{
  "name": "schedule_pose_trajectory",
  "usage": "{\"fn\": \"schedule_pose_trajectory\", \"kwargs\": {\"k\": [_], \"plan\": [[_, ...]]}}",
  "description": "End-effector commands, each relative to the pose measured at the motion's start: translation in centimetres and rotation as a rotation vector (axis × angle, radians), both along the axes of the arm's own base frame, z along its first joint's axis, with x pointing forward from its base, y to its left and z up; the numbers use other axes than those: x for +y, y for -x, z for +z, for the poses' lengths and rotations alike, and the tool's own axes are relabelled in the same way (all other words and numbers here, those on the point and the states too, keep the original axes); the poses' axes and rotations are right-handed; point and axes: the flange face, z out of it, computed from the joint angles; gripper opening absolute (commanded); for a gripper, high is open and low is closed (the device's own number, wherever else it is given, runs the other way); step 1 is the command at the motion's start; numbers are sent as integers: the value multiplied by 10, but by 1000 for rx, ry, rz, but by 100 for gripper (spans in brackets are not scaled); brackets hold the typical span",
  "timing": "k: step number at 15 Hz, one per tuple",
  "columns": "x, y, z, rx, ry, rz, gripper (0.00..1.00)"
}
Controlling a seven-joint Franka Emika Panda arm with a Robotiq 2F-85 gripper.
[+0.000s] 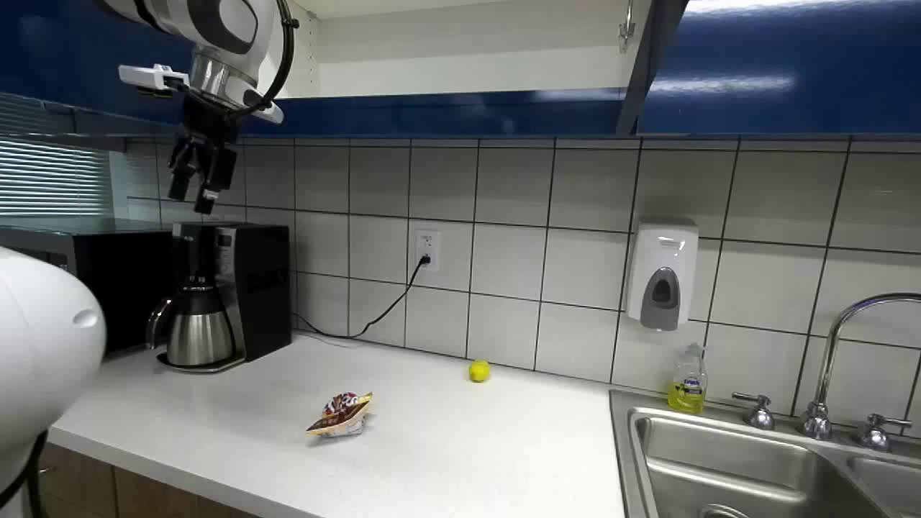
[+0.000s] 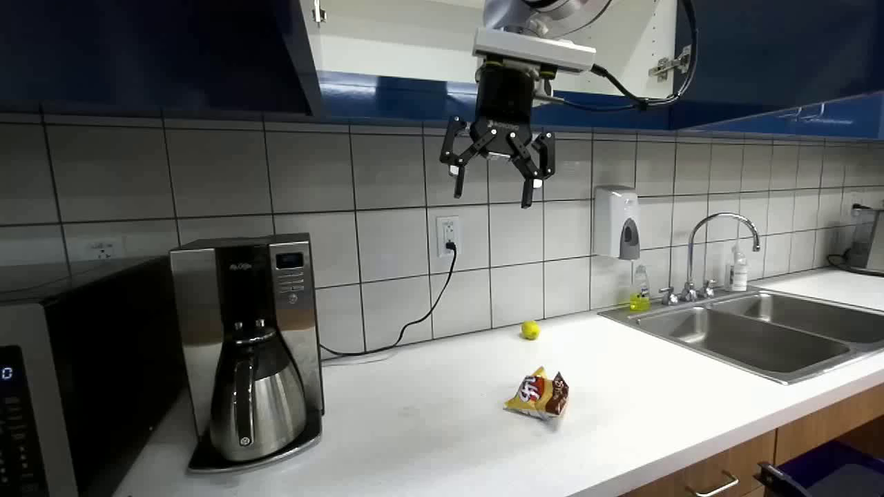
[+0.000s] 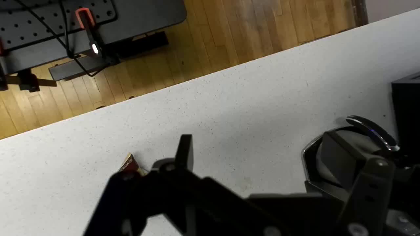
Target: Pick up the pack of fritos and place it on the bottom shelf of the cabinet above
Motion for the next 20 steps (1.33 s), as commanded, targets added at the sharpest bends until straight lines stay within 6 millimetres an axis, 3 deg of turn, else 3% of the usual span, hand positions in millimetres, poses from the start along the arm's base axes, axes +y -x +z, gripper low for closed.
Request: {"fn": "schedule_pose_trajectory", "kwargs": {"k": [1, 9, 20], "plan": [[0, 0, 1, 1, 0, 0, 100], [-21, -12, -3, -51, 61, 79, 100], [-90, -29, -19, -127, 98, 71, 100]]}}
